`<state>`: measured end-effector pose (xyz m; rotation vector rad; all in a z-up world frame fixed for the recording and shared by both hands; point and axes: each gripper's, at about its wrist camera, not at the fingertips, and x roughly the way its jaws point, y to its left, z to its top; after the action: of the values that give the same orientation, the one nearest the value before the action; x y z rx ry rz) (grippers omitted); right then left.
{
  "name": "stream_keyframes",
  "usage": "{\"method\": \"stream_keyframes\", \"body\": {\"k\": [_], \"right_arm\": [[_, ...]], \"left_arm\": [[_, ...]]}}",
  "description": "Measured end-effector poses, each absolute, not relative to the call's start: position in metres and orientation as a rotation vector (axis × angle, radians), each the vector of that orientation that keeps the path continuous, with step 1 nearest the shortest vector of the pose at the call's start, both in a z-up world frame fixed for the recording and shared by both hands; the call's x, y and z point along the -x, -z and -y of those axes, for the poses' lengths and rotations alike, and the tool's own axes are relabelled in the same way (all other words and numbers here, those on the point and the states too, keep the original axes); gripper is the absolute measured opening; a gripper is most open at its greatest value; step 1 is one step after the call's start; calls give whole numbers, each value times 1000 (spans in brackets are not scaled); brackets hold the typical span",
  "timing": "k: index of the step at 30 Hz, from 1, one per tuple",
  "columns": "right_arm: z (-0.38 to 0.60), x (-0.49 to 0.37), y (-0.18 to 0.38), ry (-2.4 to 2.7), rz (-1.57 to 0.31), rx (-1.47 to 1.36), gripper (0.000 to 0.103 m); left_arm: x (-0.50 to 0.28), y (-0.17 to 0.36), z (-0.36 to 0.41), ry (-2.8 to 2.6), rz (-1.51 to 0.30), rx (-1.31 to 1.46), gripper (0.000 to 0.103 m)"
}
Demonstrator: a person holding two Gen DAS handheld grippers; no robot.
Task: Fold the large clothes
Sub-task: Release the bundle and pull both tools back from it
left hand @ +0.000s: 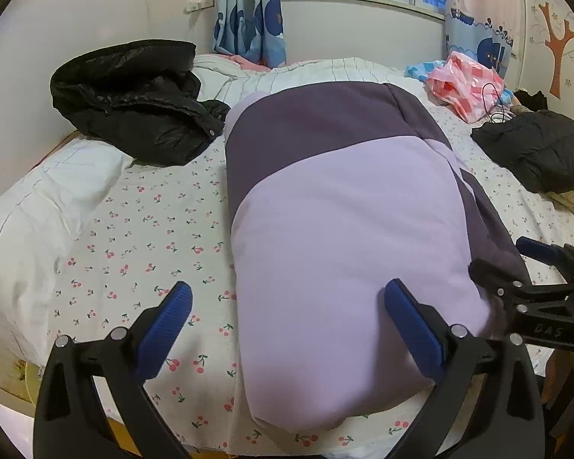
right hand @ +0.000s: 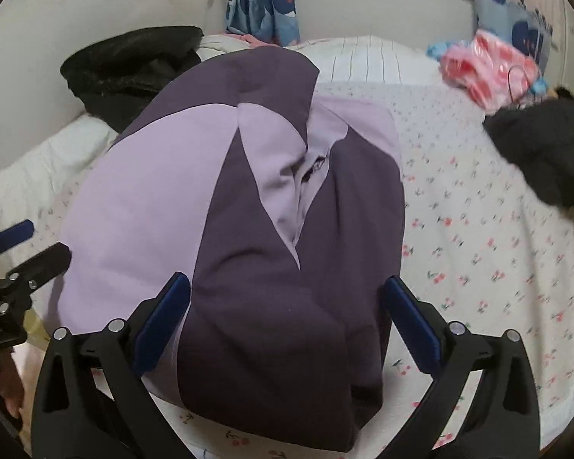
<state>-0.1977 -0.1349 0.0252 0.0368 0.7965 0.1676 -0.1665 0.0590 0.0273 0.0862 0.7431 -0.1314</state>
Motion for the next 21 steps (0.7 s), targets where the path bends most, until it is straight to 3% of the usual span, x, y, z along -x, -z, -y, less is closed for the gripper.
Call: {"method": "stream_keyframes", "body": {"k": [8, 14, 21], "right_arm": [[139, 183, -75, -156, -666, -43, 97], [130, 159, -53, -173, -748, -13, 97], [140, 153, -70, -148, -672, -46, 97]], "left_arm": [[162, -31, -59, 139, -736, -77, 97], [162, -32, -56, 140, -730, -92, 97], [161, -35, -55, 138, -720, -98, 97]]}}
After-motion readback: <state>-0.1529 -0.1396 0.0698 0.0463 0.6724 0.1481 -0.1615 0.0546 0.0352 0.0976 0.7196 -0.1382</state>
